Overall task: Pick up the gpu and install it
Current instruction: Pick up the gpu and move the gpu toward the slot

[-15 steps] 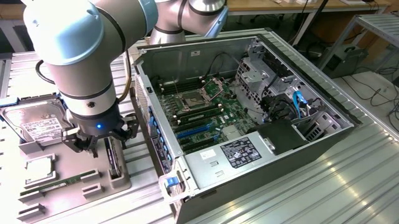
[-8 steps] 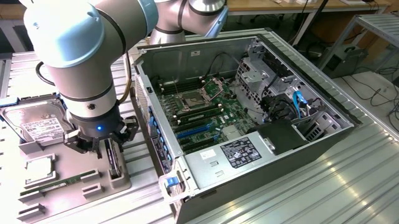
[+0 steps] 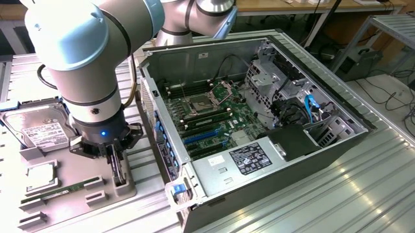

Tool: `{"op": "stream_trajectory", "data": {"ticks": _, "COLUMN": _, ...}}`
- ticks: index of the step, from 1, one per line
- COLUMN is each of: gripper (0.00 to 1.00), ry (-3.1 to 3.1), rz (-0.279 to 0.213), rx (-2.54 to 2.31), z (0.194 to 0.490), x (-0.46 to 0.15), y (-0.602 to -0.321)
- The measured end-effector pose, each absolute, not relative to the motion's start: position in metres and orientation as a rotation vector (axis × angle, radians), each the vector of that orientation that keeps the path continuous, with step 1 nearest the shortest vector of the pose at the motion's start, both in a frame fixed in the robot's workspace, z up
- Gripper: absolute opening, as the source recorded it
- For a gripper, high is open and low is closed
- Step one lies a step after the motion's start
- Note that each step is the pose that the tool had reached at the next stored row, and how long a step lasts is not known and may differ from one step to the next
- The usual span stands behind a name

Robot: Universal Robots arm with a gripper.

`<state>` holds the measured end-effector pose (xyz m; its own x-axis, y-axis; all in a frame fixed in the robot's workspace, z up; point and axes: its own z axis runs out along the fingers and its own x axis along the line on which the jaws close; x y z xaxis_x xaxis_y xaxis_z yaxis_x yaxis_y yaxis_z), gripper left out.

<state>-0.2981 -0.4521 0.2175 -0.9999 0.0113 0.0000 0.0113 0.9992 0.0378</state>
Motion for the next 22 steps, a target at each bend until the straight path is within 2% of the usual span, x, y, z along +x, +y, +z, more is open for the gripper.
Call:
{"op": "stream_trajectory", "data": {"ticks": 15, "gripper": 0.28, "ry": 3.141, "rz": 0.060, "rx": 0.018, "z": 0.219, "x": -0.298, "y": -0.452}}
{"op": "stream_trajectory", "data": {"ticks": 22, "gripper": 0.28, "ry": 3.141, "rz": 0.060, "rx": 0.018, "z": 0.241, "x": -0.298, "y": -0.452}}
